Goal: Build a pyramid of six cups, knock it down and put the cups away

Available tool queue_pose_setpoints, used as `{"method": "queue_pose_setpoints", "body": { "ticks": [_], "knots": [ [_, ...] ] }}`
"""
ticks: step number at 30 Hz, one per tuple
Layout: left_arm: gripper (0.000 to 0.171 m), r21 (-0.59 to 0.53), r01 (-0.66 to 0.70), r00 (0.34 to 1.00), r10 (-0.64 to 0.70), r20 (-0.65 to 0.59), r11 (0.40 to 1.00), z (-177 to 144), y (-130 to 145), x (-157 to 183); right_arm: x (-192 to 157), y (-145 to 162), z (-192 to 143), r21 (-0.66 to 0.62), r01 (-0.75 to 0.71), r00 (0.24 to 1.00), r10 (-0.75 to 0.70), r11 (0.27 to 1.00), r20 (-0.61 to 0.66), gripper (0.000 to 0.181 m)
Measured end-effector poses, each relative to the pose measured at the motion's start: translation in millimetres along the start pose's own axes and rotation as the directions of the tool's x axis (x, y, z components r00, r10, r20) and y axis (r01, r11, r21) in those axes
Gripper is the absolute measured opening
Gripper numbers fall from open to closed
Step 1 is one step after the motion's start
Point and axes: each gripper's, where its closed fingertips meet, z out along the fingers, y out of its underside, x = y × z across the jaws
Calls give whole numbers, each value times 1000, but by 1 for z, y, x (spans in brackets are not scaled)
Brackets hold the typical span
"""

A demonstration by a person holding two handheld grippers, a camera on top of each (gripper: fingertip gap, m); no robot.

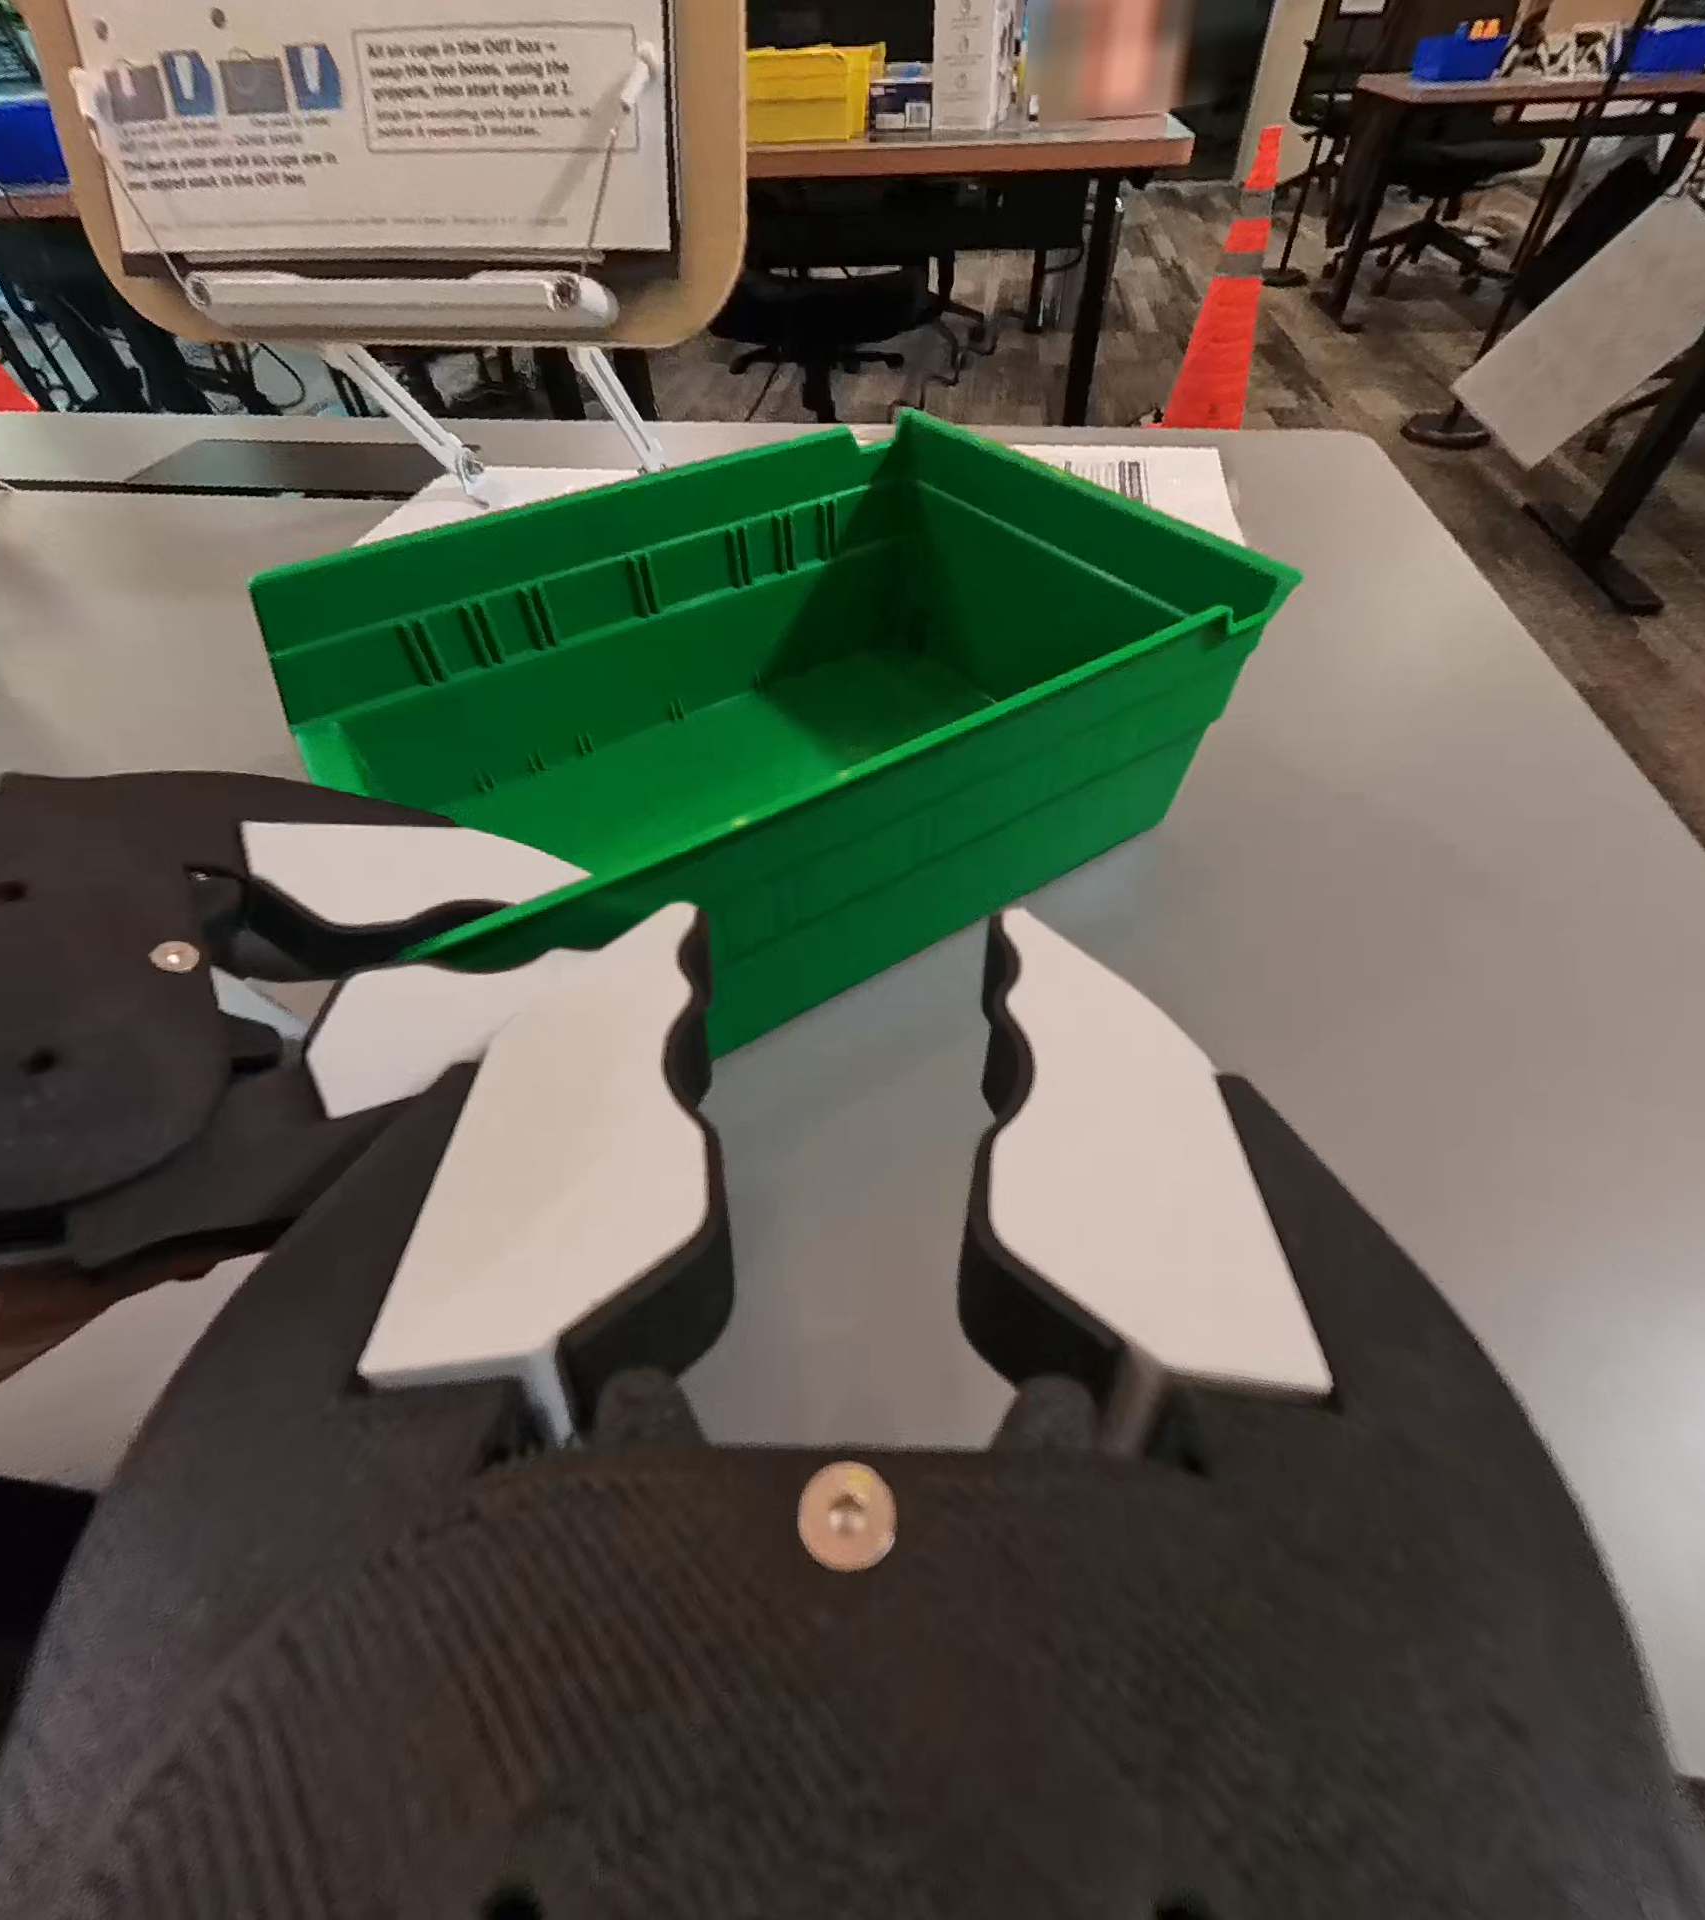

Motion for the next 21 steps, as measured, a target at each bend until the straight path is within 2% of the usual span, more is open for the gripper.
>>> {"method": "queue_pose_setpoints", "body": {
  "ticks": [3, 5, 7, 10, 12, 15, 18, 20, 21],
  "knots": [
    [15, 25, -7, 1000, 7, -13, 1000, -7, -3, 7, 1, 8, -1, -12, -44, 999, 44, 999, 12, 57],
    [25, 35, -22, 998, 23, -50, 999, -24, -4, 10, -6, 6, -2, 8, -72, 996, 72, 997, 51, 68],
    [30, 45, -10, 995, 14, -99, 999, -52, 0, 10, -19, -2, -8, 56, -95, 990, 89, 994, 112, 85],
    [39, 72, 44, 990, -33, -138, 996, -106, 15, -5, -46, -17, -16, 142, -135, 978, 109, 981, 179, 97],
    [42, 73, 50, 995, -44, -86, 996, -140, 35, -31, -64, -17, -12, 151, -128, 982, 104, 980, 159, 104],
    [42, 43, 103, 992, -106, 67, 994, -173, 75, -85, -81, -5, 11, 90, -65, 997, 60, 994, 55, 105],
    [42, 44, 237, 960, -241, 143, 971, -192, 114, -119, -70, 14, 34, -21, 64, 994, -65, 998, -82, 95],
    [40, 30, 266, 956, -268, 117, 963, -196, 132, -122, -61, 35, 46, -157, 109, 990, -122, 982, -75, 85],
    [40, 3, 276, 956, -275, 104, 961, -196, 139, -123, -60, 40, 49, -186, 107, 993, -113, 977, -22, 89]
  ]
}}
